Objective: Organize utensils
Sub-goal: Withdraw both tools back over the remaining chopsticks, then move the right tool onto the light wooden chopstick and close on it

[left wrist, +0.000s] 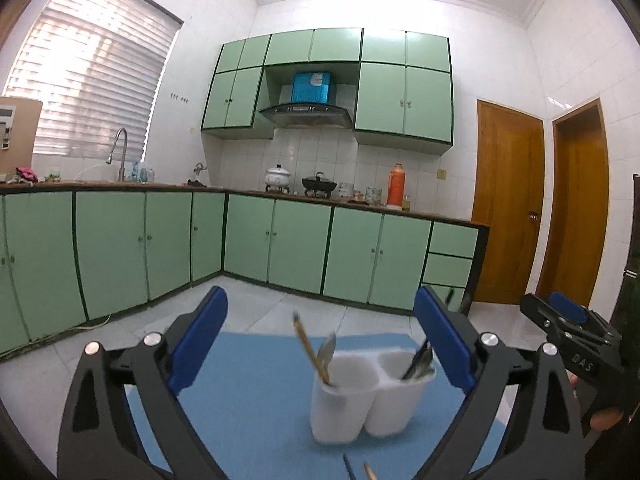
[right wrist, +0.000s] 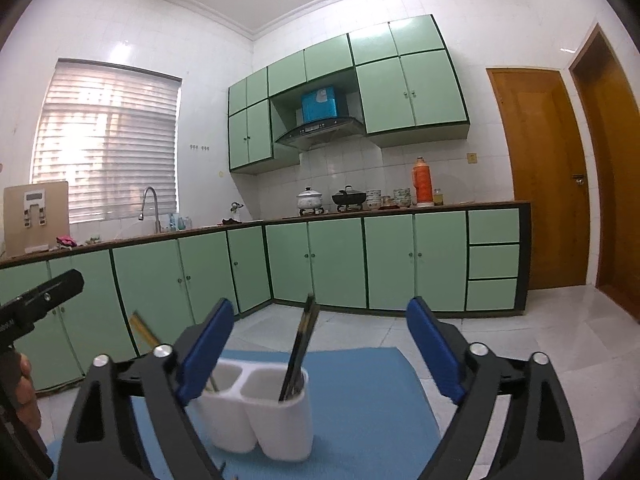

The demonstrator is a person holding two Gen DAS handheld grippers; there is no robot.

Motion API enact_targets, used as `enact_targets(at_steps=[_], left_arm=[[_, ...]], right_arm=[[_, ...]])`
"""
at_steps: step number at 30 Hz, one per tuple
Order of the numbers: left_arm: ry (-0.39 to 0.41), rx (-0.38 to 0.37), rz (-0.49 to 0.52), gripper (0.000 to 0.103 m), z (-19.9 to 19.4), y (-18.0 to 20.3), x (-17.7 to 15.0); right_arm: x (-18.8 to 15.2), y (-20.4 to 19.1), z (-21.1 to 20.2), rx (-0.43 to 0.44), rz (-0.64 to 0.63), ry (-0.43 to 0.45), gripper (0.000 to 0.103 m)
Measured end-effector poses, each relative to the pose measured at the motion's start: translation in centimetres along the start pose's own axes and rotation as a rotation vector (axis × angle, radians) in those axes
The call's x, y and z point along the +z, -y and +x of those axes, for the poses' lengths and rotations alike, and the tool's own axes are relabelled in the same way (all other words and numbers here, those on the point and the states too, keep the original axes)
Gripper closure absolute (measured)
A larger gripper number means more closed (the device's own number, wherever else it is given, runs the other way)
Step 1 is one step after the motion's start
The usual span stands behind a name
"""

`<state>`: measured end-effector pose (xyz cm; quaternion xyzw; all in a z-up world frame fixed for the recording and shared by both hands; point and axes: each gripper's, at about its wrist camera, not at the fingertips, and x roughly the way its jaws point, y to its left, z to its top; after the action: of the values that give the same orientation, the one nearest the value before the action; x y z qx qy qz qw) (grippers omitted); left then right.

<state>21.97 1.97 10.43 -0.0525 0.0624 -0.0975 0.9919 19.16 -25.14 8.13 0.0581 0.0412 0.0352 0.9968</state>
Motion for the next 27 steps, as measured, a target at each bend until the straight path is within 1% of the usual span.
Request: enact_targets(at_steps=[3, 7, 12, 15, 23, 27], left_arm=[[-0.019, 0.009, -0.002, 0.008, -1.6, -0.3, -1.7], [-0.052, 0.025, 0.007, 0.006, -3.4, -0.4, -4.2], [-0.101, 0.049, 0.032, 0.006, -5.4, -0.6, -7.5], [-0.122, 0.055, 0.022, 0.005, -6.6, -1.0, -9.1], [-0.196, 0.086, 0.029, 0.005, -8.9, -1.7, -13.7], [-0.220, 0.099, 0.045, 0.005, -9.7, -1.7, -15.4]], right_arm=[[-1.4, -0.1, -1.6, 0.006, 0.002, -0.016, 0.009], [-3.6, -0.3, -3.6, 0.005, 0.014, -0.055, 0.006], [-6.1, -0.7, -5.7, -0.013, 0.013, -0.089, 0.006], [-7.9, -1.0, -6.9, -0.020, 0.010, -0.116, 0.006], [-13.3, -2.2, -9.4, -0.019, 0.014, -0.215, 0.006], [-15.4, -2.7, -10.3, -0.035, 0.000, -0.231, 0.006]])
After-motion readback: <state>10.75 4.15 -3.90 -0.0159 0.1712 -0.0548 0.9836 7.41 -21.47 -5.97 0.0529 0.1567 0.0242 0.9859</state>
